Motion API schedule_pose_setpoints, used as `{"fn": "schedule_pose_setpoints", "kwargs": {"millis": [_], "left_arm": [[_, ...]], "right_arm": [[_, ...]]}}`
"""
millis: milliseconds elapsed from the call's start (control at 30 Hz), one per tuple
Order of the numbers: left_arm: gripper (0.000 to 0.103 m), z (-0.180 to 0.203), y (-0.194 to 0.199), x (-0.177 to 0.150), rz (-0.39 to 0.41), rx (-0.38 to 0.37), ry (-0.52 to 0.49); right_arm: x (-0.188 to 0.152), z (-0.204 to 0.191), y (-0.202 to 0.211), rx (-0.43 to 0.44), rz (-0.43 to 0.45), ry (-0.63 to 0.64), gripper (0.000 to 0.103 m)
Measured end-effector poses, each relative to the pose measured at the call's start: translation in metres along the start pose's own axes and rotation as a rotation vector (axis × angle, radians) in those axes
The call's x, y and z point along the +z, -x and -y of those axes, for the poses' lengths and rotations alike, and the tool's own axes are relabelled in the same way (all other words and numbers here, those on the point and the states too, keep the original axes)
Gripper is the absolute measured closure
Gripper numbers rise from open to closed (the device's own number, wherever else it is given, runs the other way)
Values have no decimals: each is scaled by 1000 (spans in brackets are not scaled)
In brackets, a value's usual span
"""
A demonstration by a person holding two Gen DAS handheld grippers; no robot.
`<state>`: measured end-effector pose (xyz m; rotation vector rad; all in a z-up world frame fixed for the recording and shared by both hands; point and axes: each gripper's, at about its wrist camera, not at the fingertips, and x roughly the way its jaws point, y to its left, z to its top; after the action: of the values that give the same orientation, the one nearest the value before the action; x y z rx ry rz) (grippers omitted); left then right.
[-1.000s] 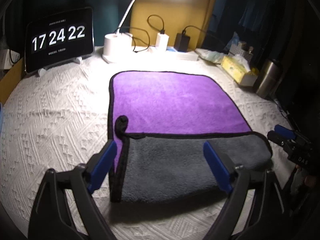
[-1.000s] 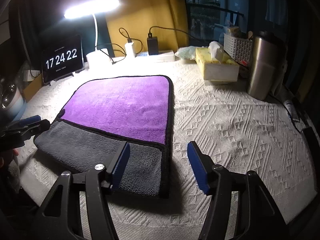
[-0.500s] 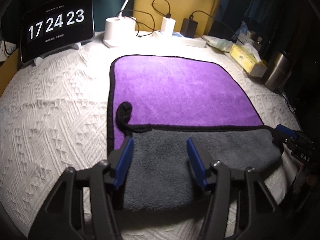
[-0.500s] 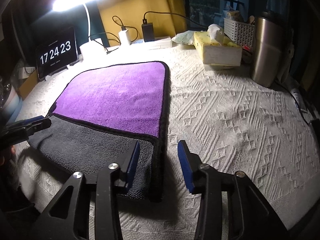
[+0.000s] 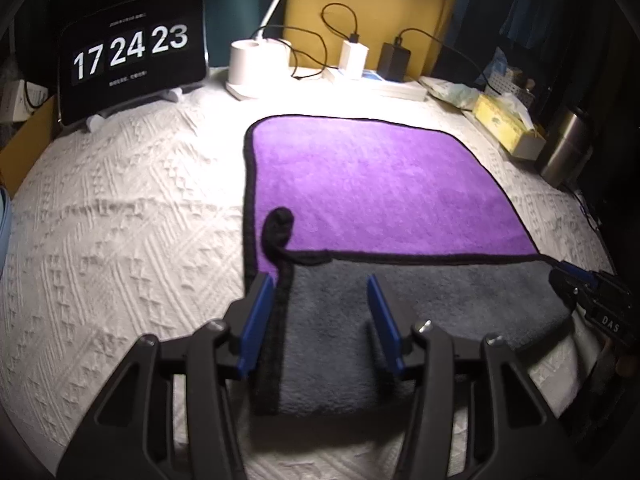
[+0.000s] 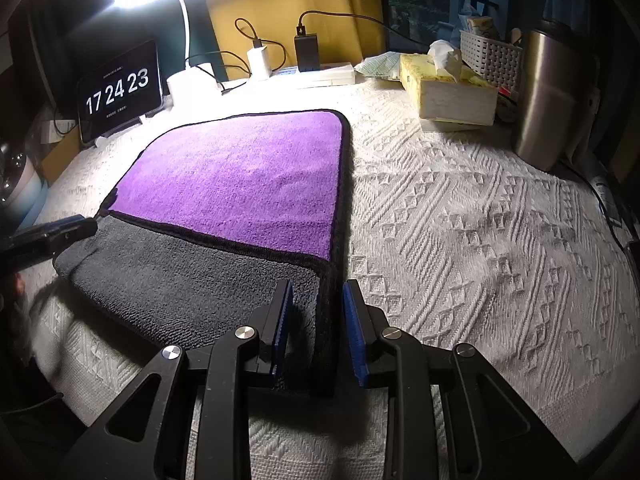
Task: Fold towel
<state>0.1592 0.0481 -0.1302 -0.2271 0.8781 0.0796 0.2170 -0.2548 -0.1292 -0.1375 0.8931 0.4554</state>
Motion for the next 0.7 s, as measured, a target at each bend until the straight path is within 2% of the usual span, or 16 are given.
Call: {"fn": "schedule_pose_setpoints", "kwargs": {"millis": [100, 233, 300, 333, 500, 700], "left_arm": [[53, -6, -8, -3, -39, -10, 25], [53, -4, -8, -4, -38, -10, 16], [67, -3, -7, -5, -35, -1, 14], [70, -3, -6, -6, -32, 6, 13], [93, -1, -2, -8, -20, 6, -3], [95, 3, 8, -9, 17, 8, -24]], "right_arm": [[-1, -1, 0, -1, -1, -1, 75], [-3, -2, 1, -4, -5, 2, 75], [-4, -3, 1, -5, -7, 6, 79], [-4, -3, 1, -6, -4, 6, 84], [-4, -4, 1, -13, -5, 14, 92], [0, -6, 10, -27, 25, 25, 95]]}}
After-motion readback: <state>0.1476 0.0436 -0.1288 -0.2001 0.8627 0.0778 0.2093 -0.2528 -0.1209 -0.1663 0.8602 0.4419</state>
